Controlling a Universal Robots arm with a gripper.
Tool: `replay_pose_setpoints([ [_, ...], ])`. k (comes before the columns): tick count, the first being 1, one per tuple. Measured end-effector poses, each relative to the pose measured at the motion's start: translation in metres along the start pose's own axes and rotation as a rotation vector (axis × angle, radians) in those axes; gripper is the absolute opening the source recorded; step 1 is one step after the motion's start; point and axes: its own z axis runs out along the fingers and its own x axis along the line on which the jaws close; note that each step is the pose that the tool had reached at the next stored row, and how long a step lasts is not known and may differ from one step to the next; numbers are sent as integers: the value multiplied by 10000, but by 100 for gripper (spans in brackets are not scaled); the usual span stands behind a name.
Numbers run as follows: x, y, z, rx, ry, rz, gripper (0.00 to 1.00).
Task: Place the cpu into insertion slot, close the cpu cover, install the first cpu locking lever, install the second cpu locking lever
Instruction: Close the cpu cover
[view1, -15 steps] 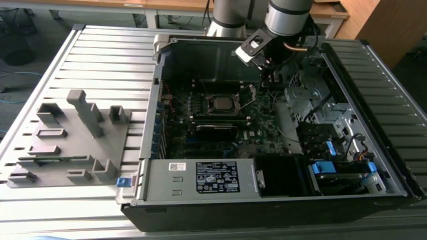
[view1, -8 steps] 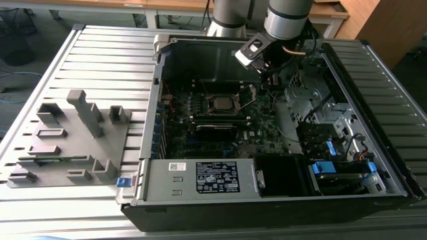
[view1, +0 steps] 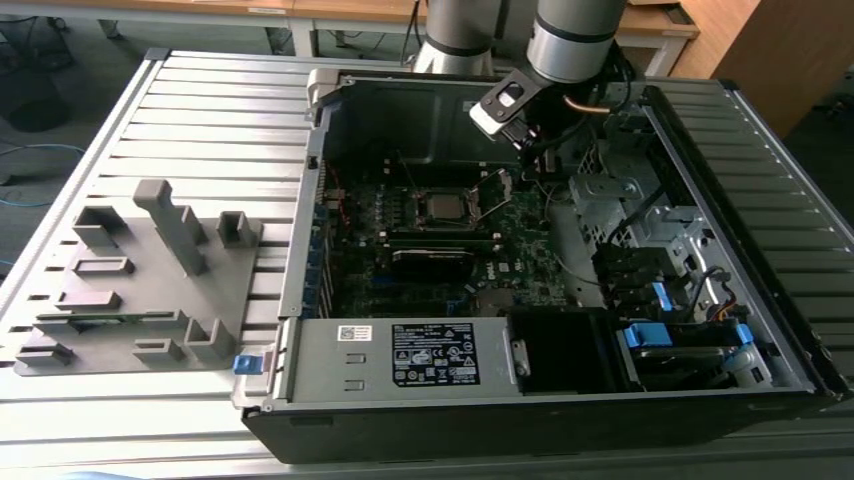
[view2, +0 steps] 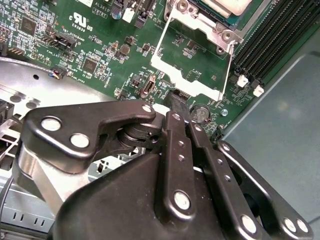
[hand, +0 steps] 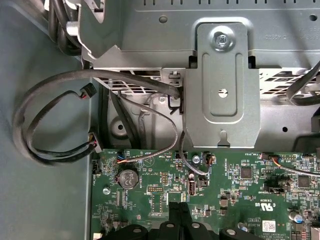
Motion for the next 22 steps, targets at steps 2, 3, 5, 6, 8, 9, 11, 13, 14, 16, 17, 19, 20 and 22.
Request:
replay_pose_setpoints([
  [2, 0, 0, 0, 12, 2, 0, 11],
  [3, 0, 0, 1, 22, 3, 0, 11],
  [5, 0, 0, 1, 27, 4, 1, 11],
  [6, 0, 0, 0, 29, 4, 1, 11],
  [8, 0, 0, 0, 32, 6, 1, 11],
  [9, 0, 0, 2, 32, 5, 0, 11],
  [11, 0, -1, 15, 31, 7, 1, 11],
  [13, 0, -1, 31, 32, 6, 0, 11],
  [14, -1, -1, 35, 32, 5, 0, 11],
  [16, -1, -1, 35, 32, 4, 0, 11],
  [17, -1, -1, 35, 32, 4, 0, 11],
  [19, -1, -9, 35, 31, 7, 0, 11],
  [20, -1, -20, 35, 31, 9, -1, 11],
  [22, -1, -52, 34, 32, 7, 1, 11],
])
